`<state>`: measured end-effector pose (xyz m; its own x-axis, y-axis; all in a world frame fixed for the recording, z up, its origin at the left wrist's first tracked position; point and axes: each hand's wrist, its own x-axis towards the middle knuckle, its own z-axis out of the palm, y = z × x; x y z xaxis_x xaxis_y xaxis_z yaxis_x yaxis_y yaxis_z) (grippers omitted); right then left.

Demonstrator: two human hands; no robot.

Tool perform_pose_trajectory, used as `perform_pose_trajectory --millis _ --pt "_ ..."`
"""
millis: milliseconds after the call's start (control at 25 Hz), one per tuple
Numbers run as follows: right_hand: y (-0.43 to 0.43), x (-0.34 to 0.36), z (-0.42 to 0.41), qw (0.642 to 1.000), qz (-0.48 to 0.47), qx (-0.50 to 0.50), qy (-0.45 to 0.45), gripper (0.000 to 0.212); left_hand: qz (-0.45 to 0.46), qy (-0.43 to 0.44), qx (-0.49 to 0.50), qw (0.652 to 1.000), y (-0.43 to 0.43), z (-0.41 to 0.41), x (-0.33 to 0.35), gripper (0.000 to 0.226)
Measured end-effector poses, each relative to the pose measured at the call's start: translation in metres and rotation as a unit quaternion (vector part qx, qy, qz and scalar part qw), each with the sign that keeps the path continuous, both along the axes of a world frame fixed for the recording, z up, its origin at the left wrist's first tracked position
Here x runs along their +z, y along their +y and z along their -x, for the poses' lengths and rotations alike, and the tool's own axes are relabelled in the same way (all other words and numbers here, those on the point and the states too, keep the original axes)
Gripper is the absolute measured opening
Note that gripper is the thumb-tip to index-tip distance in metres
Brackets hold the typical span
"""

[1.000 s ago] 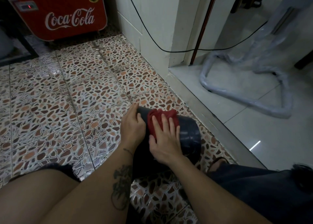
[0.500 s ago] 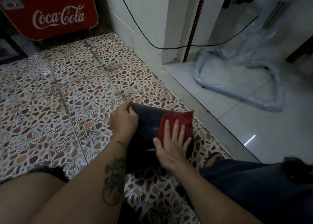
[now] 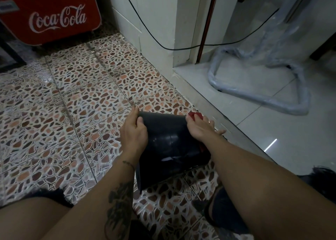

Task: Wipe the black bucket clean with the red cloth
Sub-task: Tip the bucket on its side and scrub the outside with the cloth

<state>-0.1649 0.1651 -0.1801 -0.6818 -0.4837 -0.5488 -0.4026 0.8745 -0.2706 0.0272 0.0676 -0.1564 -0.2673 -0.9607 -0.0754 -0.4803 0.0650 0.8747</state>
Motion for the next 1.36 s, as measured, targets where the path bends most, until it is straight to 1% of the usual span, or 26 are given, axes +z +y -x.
perform_pose_trajectory --millis 80,160,240,320,400,480,560,720,840,920,960,1040,1160,1240,1320,1360 --pt "-0.01 0.006 0.0 1.0 -0.016 0.017 -0.006 0.077 -0.003 0.013 0.0 1.0 0.002 -0.001 -0.002 0.046" --pt "-0.025 0.01 -0.012 0.998 0.005 0.07 0.01 0.078 -0.003 0.02 0.007 1.0 0.002 -0.001 -0.004 0.045" --pt "-0.042 0.014 -0.041 0.989 0.064 0.129 0.018 0.074 -0.013 0.032 0.019 0.999 -0.002 0.0 -0.008 0.044" --pt "-0.045 0.014 -0.082 0.974 0.142 0.173 0.022 0.067 -0.031 0.047 0.036 0.998 -0.006 0.0 -0.01 0.044" --pt "-0.024 0.011 -0.113 0.952 0.225 0.204 0.037 0.064 -0.048 0.052 0.045 0.996 -0.009 0.0 -0.01 0.043" --pt "0.008 0.002 -0.117 0.933 0.259 0.243 0.059 0.066 -0.05 0.047 0.042 0.997 -0.008 0.001 -0.009 0.043" --pt "0.034 -0.01 -0.102 0.932 0.249 0.252 0.078 0.068 -0.042 0.036 0.033 0.998 -0.008 0.003 -0.007 0.044" --pt "0.062 -0.028 -0.06 0.969 0.161 0.158 0.097 0.066 -0.042 0.024 0.011 0.999 -0.006 0.002 -0.001 0.046" --pt "0.053 -0.024 -0.027 0.992 0.079 0.077 0.069 0.062 -0.033 0.03 0.018 0.999 0.003 0.002 0.001 0.046" --pt "0.032 -0.014 -0.019 0.997 0.057 0.031 0.033 0.062 -0.028 0.036 0.034 0.998 0.008 0.002 -0.001 0.045" --pt "0.02 -0.009 -0.021 0.998 0.058 0.03 0.025 0.062 -0.026 0.043 0.039 0.998 0.008 0.003 -0.002 0.045" --pt "-0.003 0.002 -0.039 0.992 0.081 0.094 0.022 0.062 -0.024 0.053 0.043 0.997 0.006 0.004 -0.006 0.045" --pt "-0.011 0.009 -0.091 0.959 0.178 0.217 0.027 0.062 -0.025 0.042 0.051 0.998 -0.001 0.001 -0.008 0.045" --pt "0.007 0.005 -0.109 0.939 0.237 0.249 0.031 0.065 -0.014 0.015 0.037 0.999 -0.002 0.0 -0.006 0.042" --pt "0.028 -0.005 -0.099 0.933 0.24 0.264 0.046 0.066 0.0 -0.012 0.027 1.0 -0.004 0.001 -0.004 0.039" --pt "0.037 -0.008 -0.089 0.938 0.228 0.255 0.058 0.066 0.0 -0.021 0.024 0.999 -0.005 0.003 -0.003 0.039"
